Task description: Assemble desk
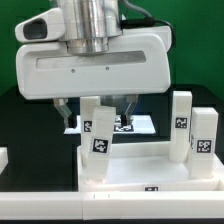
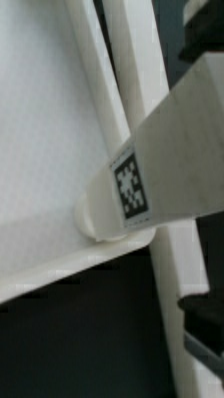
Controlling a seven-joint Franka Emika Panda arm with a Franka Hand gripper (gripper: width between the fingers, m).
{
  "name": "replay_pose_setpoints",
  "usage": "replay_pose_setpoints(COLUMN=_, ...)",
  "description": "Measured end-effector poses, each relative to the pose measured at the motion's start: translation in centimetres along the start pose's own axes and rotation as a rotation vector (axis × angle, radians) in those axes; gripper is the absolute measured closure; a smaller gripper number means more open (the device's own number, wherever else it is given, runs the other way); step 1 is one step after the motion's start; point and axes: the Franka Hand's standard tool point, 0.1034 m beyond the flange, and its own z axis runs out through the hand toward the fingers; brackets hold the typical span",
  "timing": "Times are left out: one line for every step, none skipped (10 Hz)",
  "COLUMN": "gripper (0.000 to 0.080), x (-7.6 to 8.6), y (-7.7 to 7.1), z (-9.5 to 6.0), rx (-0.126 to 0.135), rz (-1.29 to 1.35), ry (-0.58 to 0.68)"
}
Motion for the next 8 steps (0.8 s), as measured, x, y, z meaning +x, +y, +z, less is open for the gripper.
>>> replay_pose_setpoints(gripper=0.0331, x=0.00, y=0.04, z=0.01, rx=0.000, rz=-0.007, ry=0.000)
replay_pose_setpoints(gripper=0.0331, x=0.00, y=0.06, z=0.04, rx=0.001, rz=0.048, ry=0.000)
replay_pose_setpoints(gripper=0.0505, x=0.17, y=0.50, z=0.02, rx=-0.003, rz=0.158, ry=0.001)
replay_pose_setpoints(gripper=0.0510, x=0.39, y=0.54, z=0.05, rx=-0.004, rz=0.251, ry=0.003)
replay_pose_setpoints(gripper=0.0511, x=0.40, y=0.44, z=0.16, rx=-0.005, rz=0.368, ry=0.004)
replay_pose_setpoints(gripper=0.0511, x=0.44, y=0.36, z=0.17, rx=-0.006, rz=0.495, ry=0.005)
replay_pose_setpoints(gripper=0.0511, x=0.45, y=0.28, z=0.21, rx=-0.003, rz=0.675, ry=0.002)
replay_pose_setpoints(gripper=0.0511, x=0.59, y=0.33, z=0.25, rx=0.009, rz=0.859, ry=-0.010)
